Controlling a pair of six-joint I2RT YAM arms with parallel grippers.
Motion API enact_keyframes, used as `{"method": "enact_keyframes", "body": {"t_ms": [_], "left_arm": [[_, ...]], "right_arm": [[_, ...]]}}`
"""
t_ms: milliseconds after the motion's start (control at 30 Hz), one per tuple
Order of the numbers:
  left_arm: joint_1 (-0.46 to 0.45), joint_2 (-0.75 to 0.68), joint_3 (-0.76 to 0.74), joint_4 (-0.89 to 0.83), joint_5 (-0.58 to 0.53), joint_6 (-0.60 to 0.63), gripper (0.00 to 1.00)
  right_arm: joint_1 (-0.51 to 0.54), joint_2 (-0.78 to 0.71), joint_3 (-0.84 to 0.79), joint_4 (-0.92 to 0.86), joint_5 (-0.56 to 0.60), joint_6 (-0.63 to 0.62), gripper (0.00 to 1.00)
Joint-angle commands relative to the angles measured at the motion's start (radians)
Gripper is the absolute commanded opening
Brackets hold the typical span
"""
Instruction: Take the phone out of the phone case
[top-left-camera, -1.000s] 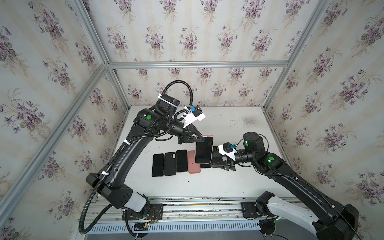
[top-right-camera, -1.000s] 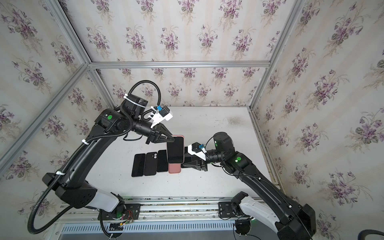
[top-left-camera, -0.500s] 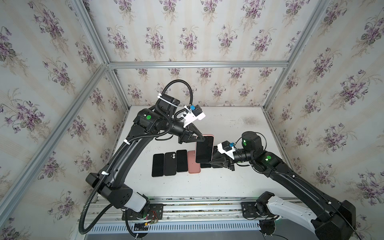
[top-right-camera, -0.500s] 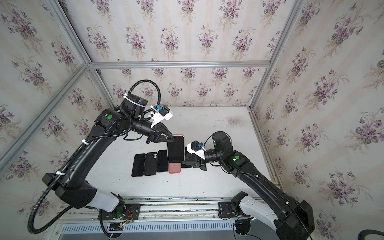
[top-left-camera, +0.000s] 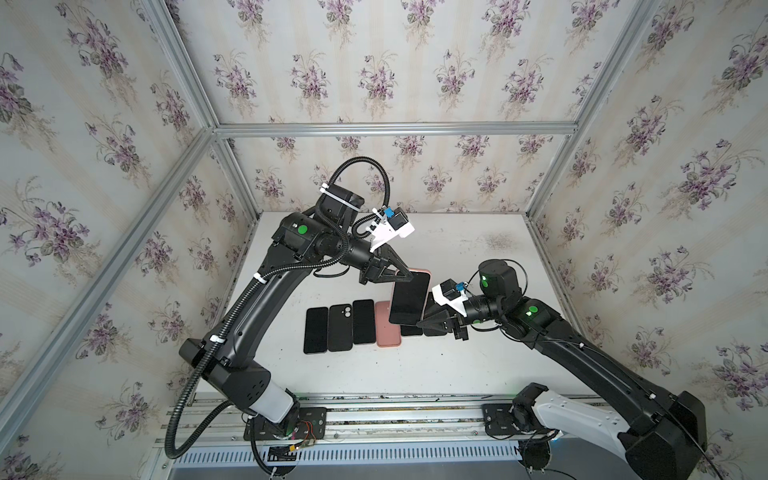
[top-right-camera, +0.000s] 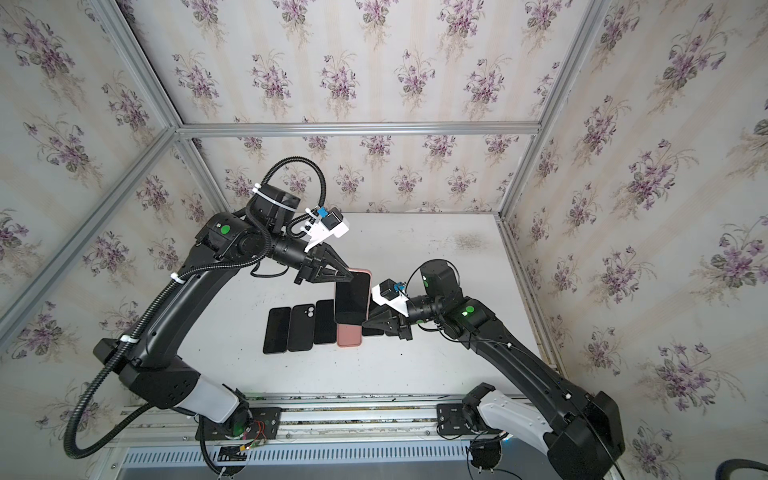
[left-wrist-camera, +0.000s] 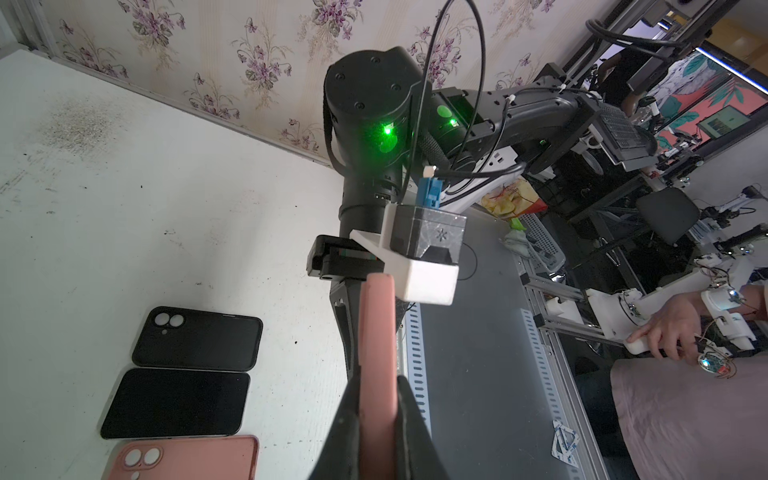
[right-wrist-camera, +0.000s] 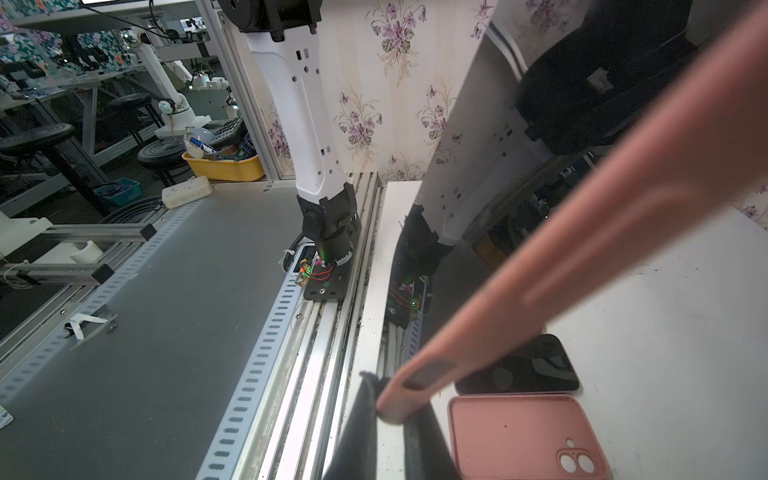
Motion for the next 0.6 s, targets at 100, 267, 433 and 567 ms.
{"method": "enact_keyframes", "body": {"t_ms": [100,267,433,567], "left_arm": [[0.002,0.023,0.007,0.121,0.066,-0.068,0.00],[0.002,0.041,-0.004,0.161,0.082,-0.107,0.00],[0.002,0.062,0.005,0.211,0.083,-0.156,0.00],[0.001,0.077,0.012,0.250,0.085,-0.195,0.00]], "right_arm": [[0.006,0.032,0.057,0.059,-0.033,-0.146,0.02],[0.007,0.072,0.080,0.151,-0.051,-0.122,0.02],[0.008,0.103,0.095,0.186,-0.066,-0.137,0.04],[0.008,0.111,0.086,0.233,-0.052,-0.138,0.04]]}}
